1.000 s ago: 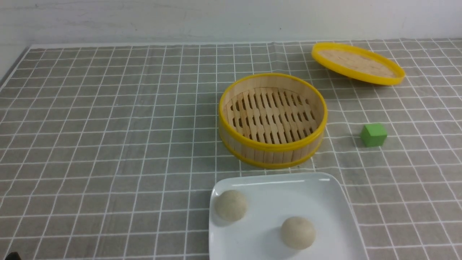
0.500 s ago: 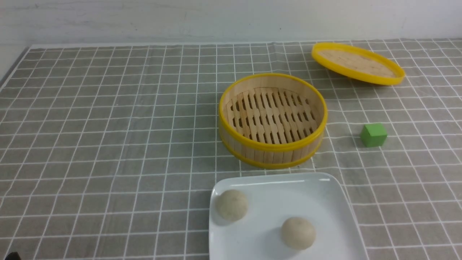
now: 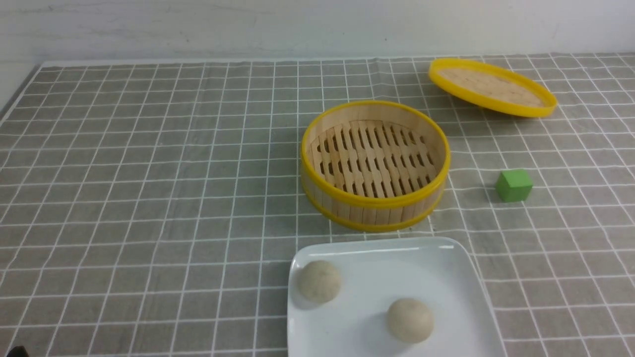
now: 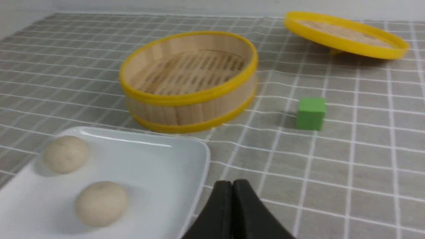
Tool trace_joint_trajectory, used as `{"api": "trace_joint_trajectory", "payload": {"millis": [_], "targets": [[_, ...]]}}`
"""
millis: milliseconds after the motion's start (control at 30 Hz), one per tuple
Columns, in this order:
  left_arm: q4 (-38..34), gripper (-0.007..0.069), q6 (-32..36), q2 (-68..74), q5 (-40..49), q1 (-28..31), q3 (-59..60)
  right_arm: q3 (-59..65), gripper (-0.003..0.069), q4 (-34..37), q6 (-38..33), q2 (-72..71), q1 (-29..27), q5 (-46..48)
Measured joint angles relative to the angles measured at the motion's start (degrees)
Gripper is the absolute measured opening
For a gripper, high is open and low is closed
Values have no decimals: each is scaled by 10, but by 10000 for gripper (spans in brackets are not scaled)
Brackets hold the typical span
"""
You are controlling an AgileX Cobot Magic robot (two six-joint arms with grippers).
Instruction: Put the steamed buns into the plate on the grey tablecloth.
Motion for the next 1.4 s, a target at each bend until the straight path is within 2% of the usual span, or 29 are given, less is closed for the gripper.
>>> {"api": "trace_joint_trajectory", "payload": {"millis": [67, 100, 300, 567, 800, 1067, 1233, 1400], "targets": [[0, 241, 0, 0, 0, 0, 0, 20, 10, 1, -8, -16, -26, 1], [0, 241, 0, 0, 0, 0, 0, 48, 11, 8, -20, -47, -59, 1], [0, 241, 0, 0, 0, 0, 0, 111, 15, 38, -48, -70, -120, 3], [0, 241, 0, 0, 0, 0, 0, 118, 21, 57, -49, -70, -132, -5], [0, 241, 0, 0, 0, 0, 0, 118, 30, 57, -49, -70, -169, -5], [0, 241, 0, 0, 0, 0, 0, 118, 42, 57, -52, -70, -178, -6], [0, 241, 0, 0, 0, 0, 0, 118, 50, 57, -52, -70, -222, -7], [0, 241, 0, 0, 0, 0, 0, 118, 60, 57, -52, -70, -232, -7]]}}
